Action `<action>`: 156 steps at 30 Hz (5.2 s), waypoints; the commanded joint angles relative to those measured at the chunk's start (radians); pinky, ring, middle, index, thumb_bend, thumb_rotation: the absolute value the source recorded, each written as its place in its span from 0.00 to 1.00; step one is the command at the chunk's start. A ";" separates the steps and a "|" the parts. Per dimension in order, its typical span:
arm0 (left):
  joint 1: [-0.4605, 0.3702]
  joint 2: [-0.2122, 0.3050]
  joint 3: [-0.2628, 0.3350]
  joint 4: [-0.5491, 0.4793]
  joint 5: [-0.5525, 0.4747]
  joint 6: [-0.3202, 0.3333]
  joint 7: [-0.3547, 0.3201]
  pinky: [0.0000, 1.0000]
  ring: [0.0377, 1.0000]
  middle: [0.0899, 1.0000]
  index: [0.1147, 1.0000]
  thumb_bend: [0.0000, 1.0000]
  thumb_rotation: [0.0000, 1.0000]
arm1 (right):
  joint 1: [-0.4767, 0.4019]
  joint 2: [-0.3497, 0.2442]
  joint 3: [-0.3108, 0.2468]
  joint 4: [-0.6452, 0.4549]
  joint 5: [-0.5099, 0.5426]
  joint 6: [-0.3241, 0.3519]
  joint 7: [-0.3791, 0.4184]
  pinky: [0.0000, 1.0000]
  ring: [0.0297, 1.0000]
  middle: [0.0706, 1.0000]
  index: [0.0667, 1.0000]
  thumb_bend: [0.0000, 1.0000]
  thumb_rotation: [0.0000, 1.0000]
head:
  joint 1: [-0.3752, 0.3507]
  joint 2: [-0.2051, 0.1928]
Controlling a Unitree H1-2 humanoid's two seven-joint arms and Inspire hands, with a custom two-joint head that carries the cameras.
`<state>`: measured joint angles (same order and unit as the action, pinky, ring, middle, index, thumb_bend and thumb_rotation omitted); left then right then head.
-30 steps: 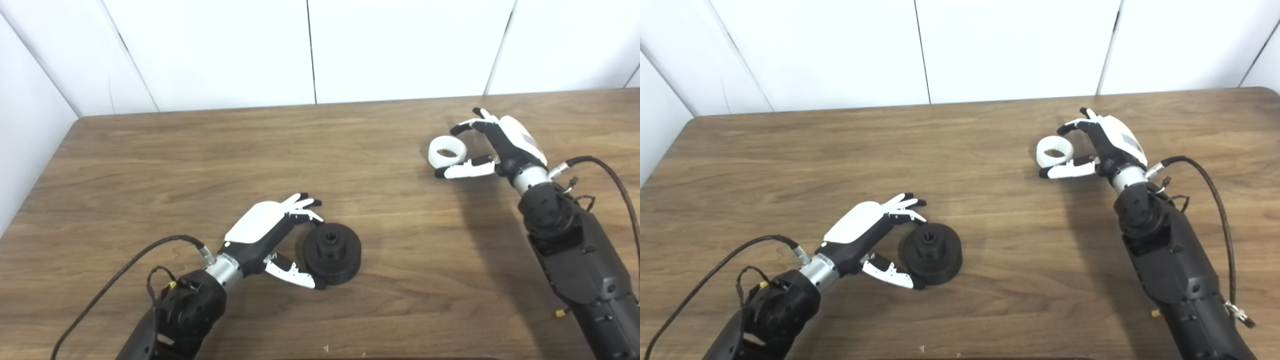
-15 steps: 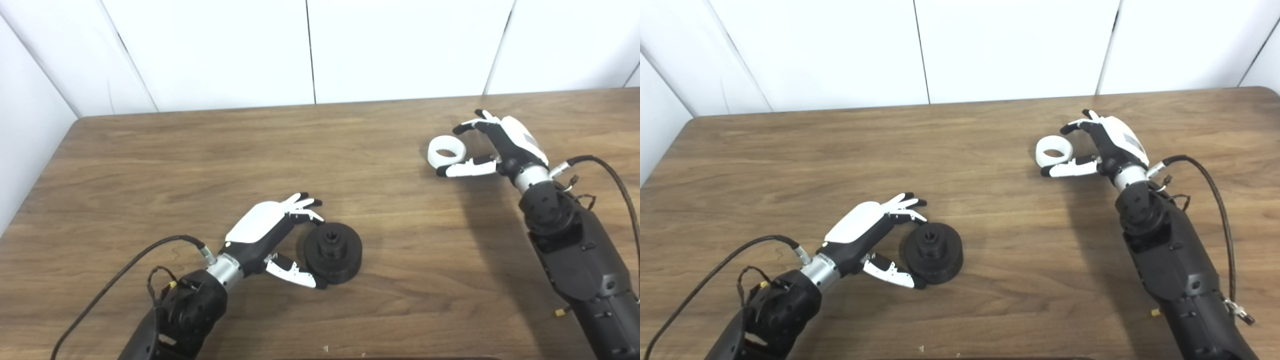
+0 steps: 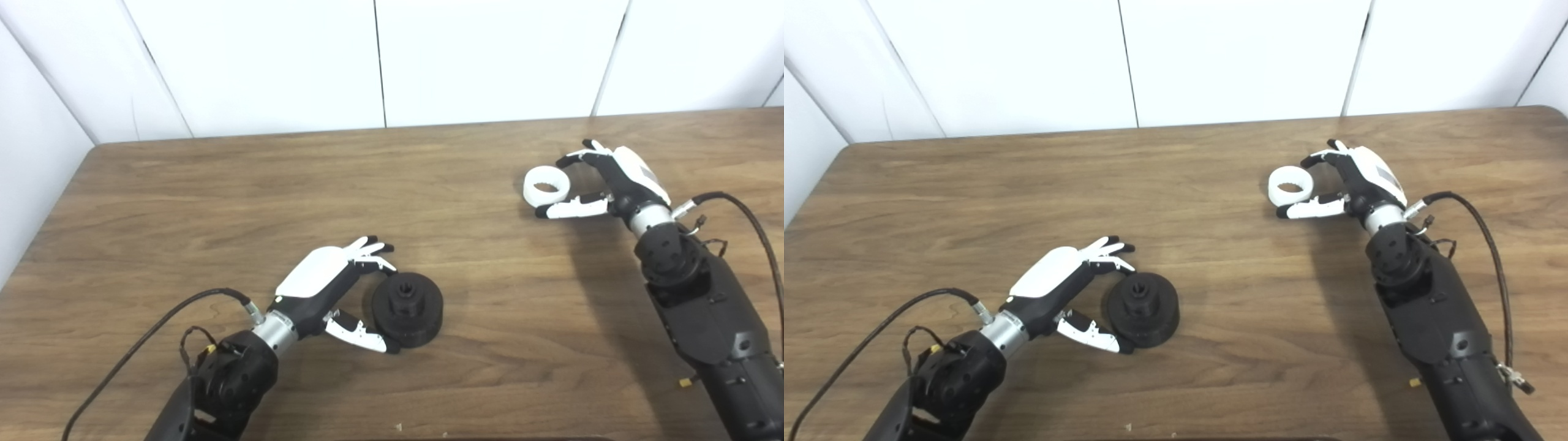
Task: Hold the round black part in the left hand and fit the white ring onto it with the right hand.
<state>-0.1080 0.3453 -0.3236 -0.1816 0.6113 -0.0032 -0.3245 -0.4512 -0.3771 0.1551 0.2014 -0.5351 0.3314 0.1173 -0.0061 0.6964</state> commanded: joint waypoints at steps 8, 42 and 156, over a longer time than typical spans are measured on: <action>-0.005 0.008 0.006 0.006 0.001 -0.003 0.001 0.92 0.99 0.93 0.59 0.79 0.34 | -0.068 -0.006 -0.003 0.010 0.001 -0.050 -0.033 1.00 1.00 0.97 0.74 0.96 0.37 | 0.000 0.001; 0.011 0.003 0.006 -0.016 0.004 0.005 -0.006 0.92 0.99 0.93 0.59 0.78 0.34 | -0.088 0.016 0.011 0.068 0.003 -0.084 -0.060 1.00 1.00 0.94 0.66 0.89 0.36 | 0.004 0.009; -0.016 -0.028 -0.012 0.025 0.027 0.012 0.013 0.94 1.00 0.93 0.59 0.79 0.36 | 0.100 0.181 0.119 -0.752 -0.142 0.138 0.420 1.00 1.00 0.90 0.45 0.52 0.15 | 0.010 0.016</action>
<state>-0.1116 0.3082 -0.3286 -0.1559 0.6268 -0.0058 -0.2956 -0.3253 -0.2061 0.2787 -0.5119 -0.6602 0.4668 0.5335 0.0031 0.7118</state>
